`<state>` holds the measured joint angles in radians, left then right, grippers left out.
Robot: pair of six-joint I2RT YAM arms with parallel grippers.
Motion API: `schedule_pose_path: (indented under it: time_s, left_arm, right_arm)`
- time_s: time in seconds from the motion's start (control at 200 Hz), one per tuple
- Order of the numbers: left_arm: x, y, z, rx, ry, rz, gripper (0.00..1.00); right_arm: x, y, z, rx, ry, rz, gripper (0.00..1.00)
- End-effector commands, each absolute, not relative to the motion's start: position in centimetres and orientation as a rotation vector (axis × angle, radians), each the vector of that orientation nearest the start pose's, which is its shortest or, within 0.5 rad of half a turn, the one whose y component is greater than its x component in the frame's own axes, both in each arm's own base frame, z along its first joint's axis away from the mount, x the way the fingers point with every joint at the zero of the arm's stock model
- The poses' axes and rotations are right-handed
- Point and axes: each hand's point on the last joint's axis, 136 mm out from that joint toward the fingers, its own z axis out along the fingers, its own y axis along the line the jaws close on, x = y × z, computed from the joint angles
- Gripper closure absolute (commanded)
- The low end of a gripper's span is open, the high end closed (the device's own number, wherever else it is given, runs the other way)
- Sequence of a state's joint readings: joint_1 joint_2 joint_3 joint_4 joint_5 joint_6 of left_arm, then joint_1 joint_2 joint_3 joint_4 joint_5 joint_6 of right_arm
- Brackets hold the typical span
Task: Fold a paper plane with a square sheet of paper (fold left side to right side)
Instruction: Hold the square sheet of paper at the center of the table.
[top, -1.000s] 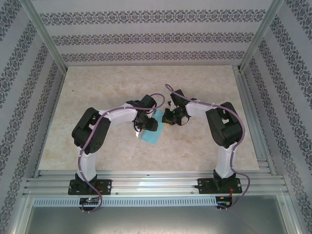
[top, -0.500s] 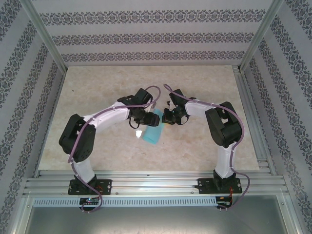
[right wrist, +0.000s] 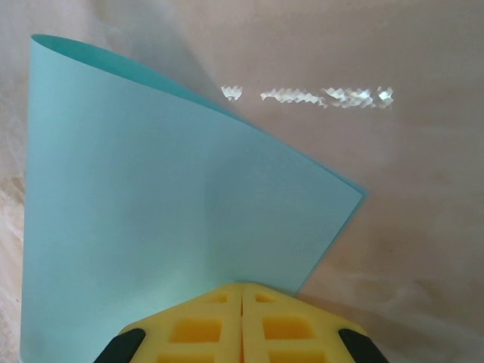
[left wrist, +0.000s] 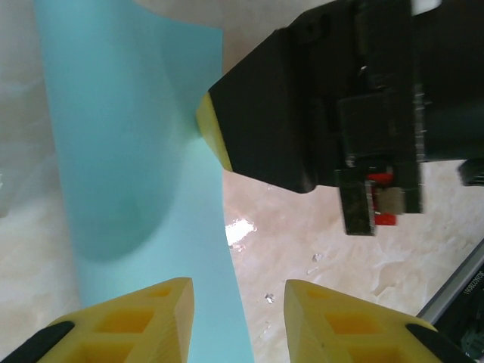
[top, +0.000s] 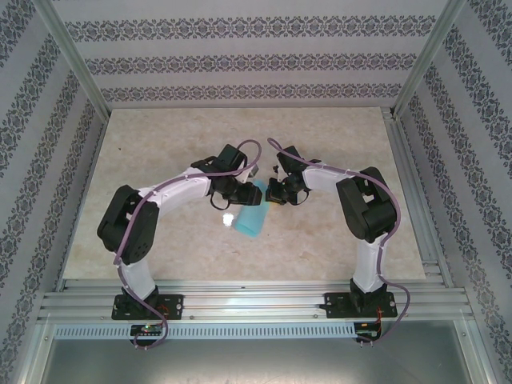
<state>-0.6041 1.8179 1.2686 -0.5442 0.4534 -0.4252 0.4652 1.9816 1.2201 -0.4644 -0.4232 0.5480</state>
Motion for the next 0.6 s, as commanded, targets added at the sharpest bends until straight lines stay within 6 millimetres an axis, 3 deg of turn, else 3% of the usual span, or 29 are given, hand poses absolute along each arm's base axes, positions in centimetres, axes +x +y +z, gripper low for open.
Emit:
schedule_pose_path:
  time_s: [0.0, 0.255, 0.6]
  left_arm:
    - [31.5, -30.8, 8.1, 0.399, 2.777, -0.918, 0.64]
    - [31.1, -28.6, 5.0, 0.373, 2.855, -0.806, 0.66]
    - [30.5, -28.0, 3.2, 0.361, 2.895, -0.768, 0.68]
  right_arm:
    - [32.8, 24.1, -1.7, 0.001, 3.046, 0.663, 0.93]
    - [32.7, 23.9, -1.9, -0.006, 3.057, 0.636, 0.93]
    - [32.7, 23.9, -1.9, -0.009, 3.059, 0.631, 0.93]
